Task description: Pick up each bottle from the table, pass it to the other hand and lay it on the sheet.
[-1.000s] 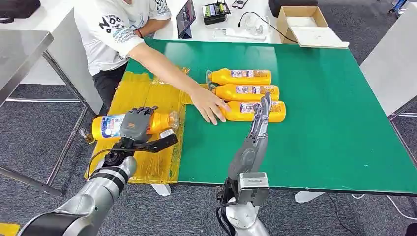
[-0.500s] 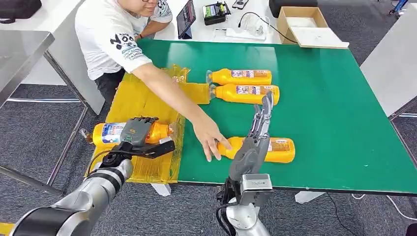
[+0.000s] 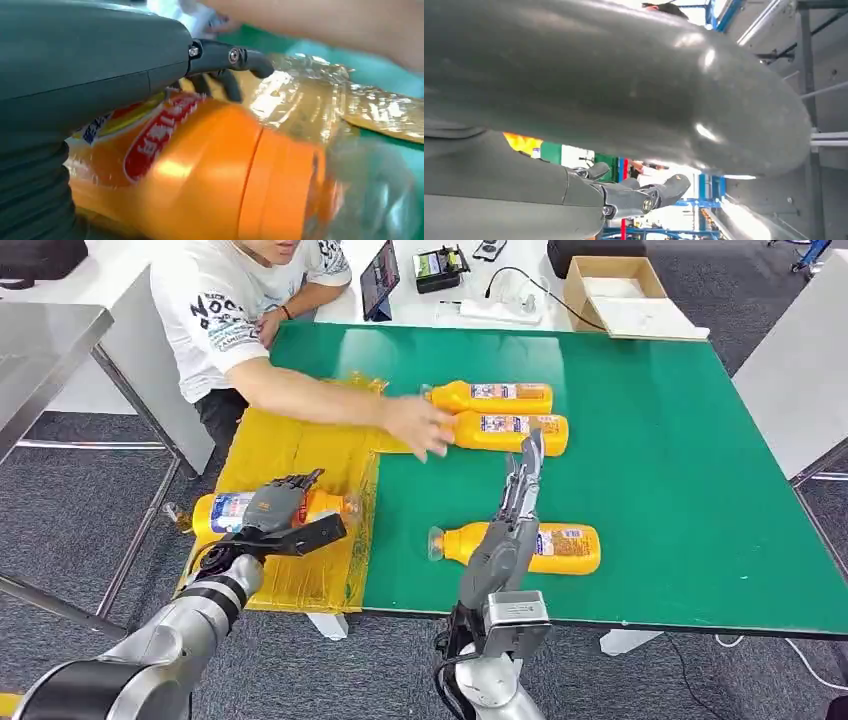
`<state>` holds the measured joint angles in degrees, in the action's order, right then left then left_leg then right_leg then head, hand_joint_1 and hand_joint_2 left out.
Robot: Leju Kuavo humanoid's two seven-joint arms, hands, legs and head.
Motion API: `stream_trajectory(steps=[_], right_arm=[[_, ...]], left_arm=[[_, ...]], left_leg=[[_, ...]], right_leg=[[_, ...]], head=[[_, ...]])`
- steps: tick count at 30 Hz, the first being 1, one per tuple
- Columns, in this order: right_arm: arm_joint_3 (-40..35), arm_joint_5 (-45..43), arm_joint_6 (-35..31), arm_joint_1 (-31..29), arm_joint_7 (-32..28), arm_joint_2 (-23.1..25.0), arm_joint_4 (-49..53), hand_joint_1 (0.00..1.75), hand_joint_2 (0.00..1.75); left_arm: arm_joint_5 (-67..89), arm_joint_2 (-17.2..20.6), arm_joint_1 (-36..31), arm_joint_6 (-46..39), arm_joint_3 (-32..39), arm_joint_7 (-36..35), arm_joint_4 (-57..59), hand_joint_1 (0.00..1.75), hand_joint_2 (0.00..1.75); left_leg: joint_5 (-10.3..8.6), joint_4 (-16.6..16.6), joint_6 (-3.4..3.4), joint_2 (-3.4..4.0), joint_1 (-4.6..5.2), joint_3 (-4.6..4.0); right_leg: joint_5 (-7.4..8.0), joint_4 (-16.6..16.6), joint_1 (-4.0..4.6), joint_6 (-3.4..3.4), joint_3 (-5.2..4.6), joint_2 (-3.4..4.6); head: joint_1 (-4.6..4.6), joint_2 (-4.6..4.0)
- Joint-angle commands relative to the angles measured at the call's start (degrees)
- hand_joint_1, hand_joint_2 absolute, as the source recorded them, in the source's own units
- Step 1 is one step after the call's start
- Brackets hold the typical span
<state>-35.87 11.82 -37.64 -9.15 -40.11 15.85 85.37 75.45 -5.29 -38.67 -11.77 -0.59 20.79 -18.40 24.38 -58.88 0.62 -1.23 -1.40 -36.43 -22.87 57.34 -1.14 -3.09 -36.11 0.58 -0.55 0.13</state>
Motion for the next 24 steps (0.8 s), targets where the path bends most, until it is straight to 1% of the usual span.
stream_trajectory(steps=[1, 2, 4, 5, 7, 10, 12, 15, 17, 18, 19, 20, 21, 22, 23, 24], right_arm=[[-1.4, -0.2, 0.2, -1.6, 0.1, -1.1, -6.4, 0.0, 0.0], [-1.4, -0.2, 0.2, -1.6, 0.1, -1.1, -6.4, 0.0, 0.0], [-0.9, -0.3, 1.1, -1.7, 0.1, -1.0, -7.3, 0.0, 0.0], [-0.8, -0.2, 1.3, -1.8, 0.1, -1.0, -7.7, 0.0, 0.0], [-0.4, -0.2, 1.9, -1.9, 0.1, -1.0, -8.3, 0.0, 0.0], [0.1, -0.3, 2.7, -2.0, 0.1, -0.8, -9.2, 0.0, 0.0], [0.3, -0.3, 3.0, -2.0, 0.1, -0.8, -9.4, 0.0, 0.0], [0.3, -0.3, 3.0, -2.0, 0.1, -0.8, -9.4, 0.0, 0.0], [0.3, -0.3, 3.0, -2.0, 0.1, -0.8, -9.4, 0.0, 0.0], [0.3, -0.3, 3.0, -2.0, 0.1, -0.8, -9.4, 0.0, 0.0], [0.6, -0.1, 3.3, -2.0, 0.1, -0.7, -9.7, 0.0, 0.0], [0.7, 0.1, 3.2, -1.9, 0.1, -0.7, -9.9, 0.0, 0.0], [0.9, 0.4, 3.3, -1.8, 0.1, -0.7, -10.2, 0.0, 0.0], [1.4, 1.1, 3.3, -1.6, 0.1, -0.5, -10.9, 0.0, 0.0], [2.0, 2.6, 3.8, -1.5, 0.1, -0.4, -12.9, 0.0, 0.0], [3.9, 6.9, 6.4, -1.6, 0.1, 0.4, -16.8, 0.0, 0.0]], left_arm=[[-3.8, -1.6, 1.6, 6.8, 6.4, 2.5, 3.3, 0.0, 0.0], [-3.8, -1.6, 1.6, 6.8, 6.4, 2.5, 3.3, 0.0, 0.0], [-4.9, -1.5, 1.7, 9.3, 7.0, 3.2, 3.4, 0.0, 0.0], [-5.9, -1.5, 1.6, 10.5, 7.8, 3.5, 3.5, 0.0, 0.0], [-7.5, -1.6, 1.8, 12.2, 8.9, 4.6, 3.4, 0.0, 0.0], [-9.5, -1.9, 2.0, 13.9, 10.0, 6.3, 3.0, 0.0, 0.0], [-10.6, -2.2, 1.9, 14.3, 10.8, 7.0, 2.8, 0.0, 0.0], [-10.6, -2.2, 1.9, 14.3, 10.8, 7.0, 2.8, 0.0, 0.0], [-10.6, -2.2, 1.9, 14.3, 10.8, 7.0, 2.8, 0.0, 0.0], [-10.6, -2.2, 1.9, 14.3, 10.8, 7.0, 2.8, 0.0, 0.0], [-13.2, -2.7, 1.8, 15.4, 12.5, 8.6, 2.4, 0.0, 0.0], [-15.8, -3.3, 1.7, 15.6, 14.6, 10.0, 1.9, 0.0, 0.0], [-20.5, -4.3, 1.3, 16.9, 18.5, 12.1, 1.5, 0.0, 0.0], [-26.9, -6.0, 0.8, 16.4, 23.6, 14.5, -0.2, 0.0, 0.0], [-30.8, -7.6, 0.4, 12.6, 26.5, 16.8, -2.5, 0.0, 0.0], [-36.4, -9.1, -0.4, 10.1, 29.0, 19.0, -5.1, 0.0, 0.0]], left_leg=[[0.06, 0.1, -0.1, 0.24, 0.01, 0.34], [0.08, 0.2, -0.16, 0.29, -0.02, 0.49], [0.02, 0.1, -0.1, 0.06, 0.04, 0.37], [0.04, 0.2, -0.14, 0.17, 0.0, 0.53], [0.01, 0.1, -0.09, 0.08, 0.04, 0.43], [0.01, 0.2, -0.13, 0.17, 0.02, 0.64], [0.02, 0.1, -0.07, 0.02, 0.04, 0.61], [0.02, 0.1, -0.07, 0.07, 0.04, 0.63], [0.02, 0.2, -0.15, 0.24, 0.01, 0.79], [0.01, 0.1, -0.07, 0.04, 0.04, 0.65], [0.02, 0.2, -0.11, 0.14, 0.01, 0.73], [0.02, 0.1, -0.1, 0.08, 0.02, 0.69], [0.02, 0.2, -0.12, 0.14, 0.02, 0.74], [0.02, 0.2, -0.13, 0.12, 0.01, 0.74], [0.01, 0.1, -0.09, 0.02, 0.02, 0.65], [0.0, 0.1, -0.09, -0.07, 0.02, 0.61]], right_leg=[[0.01, -0.1, 0.04, 0.09, 0.29, 0.12], [0.01, -0.2, 0.09, 0.15, 0.45, 0.1], [-0.03, -0.1, 0.0, 0.09, 0.4, -0.06], [0.0, -0.2, 0.06, 0.13, 0.54, -0.01], [-0.01, -0.1, 0.0, 0.08, 0.45, -0.03], [0.03, -0.2, 0.04, 0.14, 0.66, 0.01], [-0.03, -0.1, 0.0, 0.07, 0.64, -0.06], [-0.01, -0.1, 0.0, 0.07, 0.65, -0.02], [0.05, -0.3, 0.07, 0.16, 0.8, 0.05], [-0.02, -0.1, 0.0, 0.07, 0.67, -0.06], [0.01, -0.2, 0.05, 0.12, 0.74, 0.0], [-0.01, -0.1, 0.03, 0.1, 0.71, -0.04], [0.01, -0.2, 0.05, 0.12, 0.76, -0.01], [0.0, -0.2, 0.05, 0.12, 0.76, -0.04], [-0.01, -0.1, 0.03, 0.07, 0.68, -0.09], [-0.03, -0.1, 0.03, 0.06, 0.67, -0.17]], head=[[-0.02, 0.0], [0.02, 0.0], [0.0, 0.0], [0.0, 0.0], [0.0, 0.0], [-0.02, 0.0], [0.0, 0.0], [0.0, 0.0], [0.0, 0.0], [0.0, 0.0], [0.0, 0.0], [0.0, 0.0], [0.0, 0.0], [0.0, 0.0], [0.0, 0.0], [-0.02, 0.0]])
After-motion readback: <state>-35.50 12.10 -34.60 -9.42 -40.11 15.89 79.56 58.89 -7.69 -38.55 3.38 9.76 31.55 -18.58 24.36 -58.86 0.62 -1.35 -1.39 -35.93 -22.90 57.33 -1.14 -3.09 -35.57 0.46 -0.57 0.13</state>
